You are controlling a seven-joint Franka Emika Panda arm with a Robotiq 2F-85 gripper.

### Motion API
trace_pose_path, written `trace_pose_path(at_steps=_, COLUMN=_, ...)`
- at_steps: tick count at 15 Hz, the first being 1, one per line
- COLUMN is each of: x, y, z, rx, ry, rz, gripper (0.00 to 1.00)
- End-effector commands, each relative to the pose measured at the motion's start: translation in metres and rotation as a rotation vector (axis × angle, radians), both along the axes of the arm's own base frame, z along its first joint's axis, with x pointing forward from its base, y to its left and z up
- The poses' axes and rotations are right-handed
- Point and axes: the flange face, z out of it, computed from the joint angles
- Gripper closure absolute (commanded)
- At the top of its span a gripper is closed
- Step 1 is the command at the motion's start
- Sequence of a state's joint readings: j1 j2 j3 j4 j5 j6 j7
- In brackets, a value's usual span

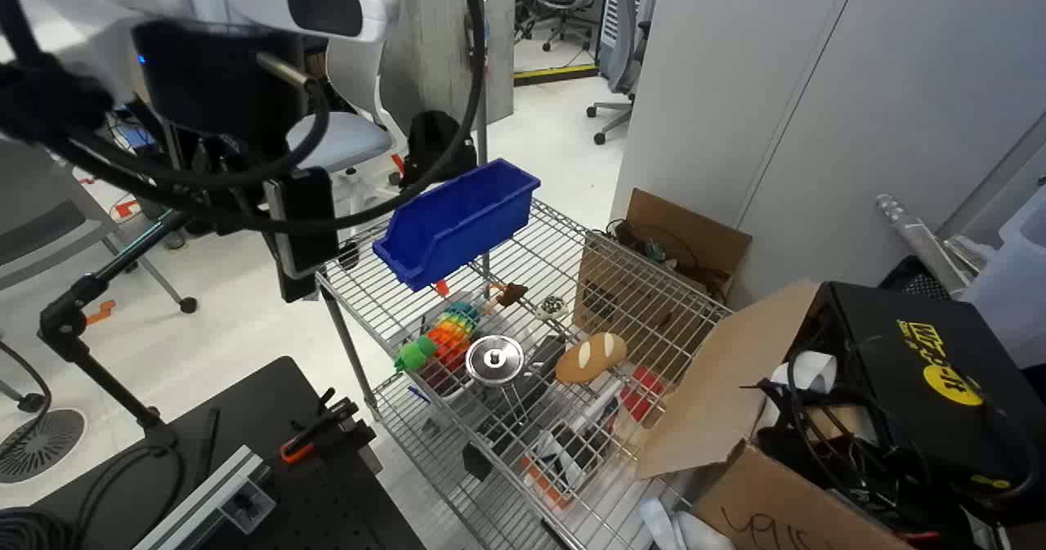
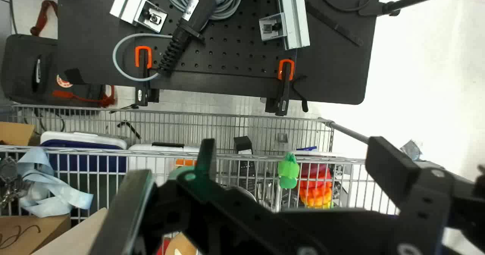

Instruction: Take the lid off the pot on the shelf

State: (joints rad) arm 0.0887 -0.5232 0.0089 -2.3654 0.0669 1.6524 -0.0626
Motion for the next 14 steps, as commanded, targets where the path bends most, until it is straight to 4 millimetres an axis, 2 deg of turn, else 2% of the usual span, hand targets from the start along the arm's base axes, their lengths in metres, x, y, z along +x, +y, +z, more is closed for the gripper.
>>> trace_pose_path(at_steps=1, x=0.0, y=0.0, z=0.001, rx=0.0, ry=0.0, rz=0.0, gripper=0.0)
trace_pose_path(at_steps=7, x=0.005, y=0.002, z=-0.003, rx=-0.011, ry=0.004, rz=-0.016, gripper=0.0)
trace_pose_path(at_steps=9, x=0.02, y=0.005, z=-0.013, rx=-0.023, ry=0.02, rz=-0.06, gripper=0.0)
trace_pose_path(at_steps=14, x=0.074, y=0.016, z=-0.062, rx=-0.066, ry=-0.012, rz=-0.168, gripper=0.0)
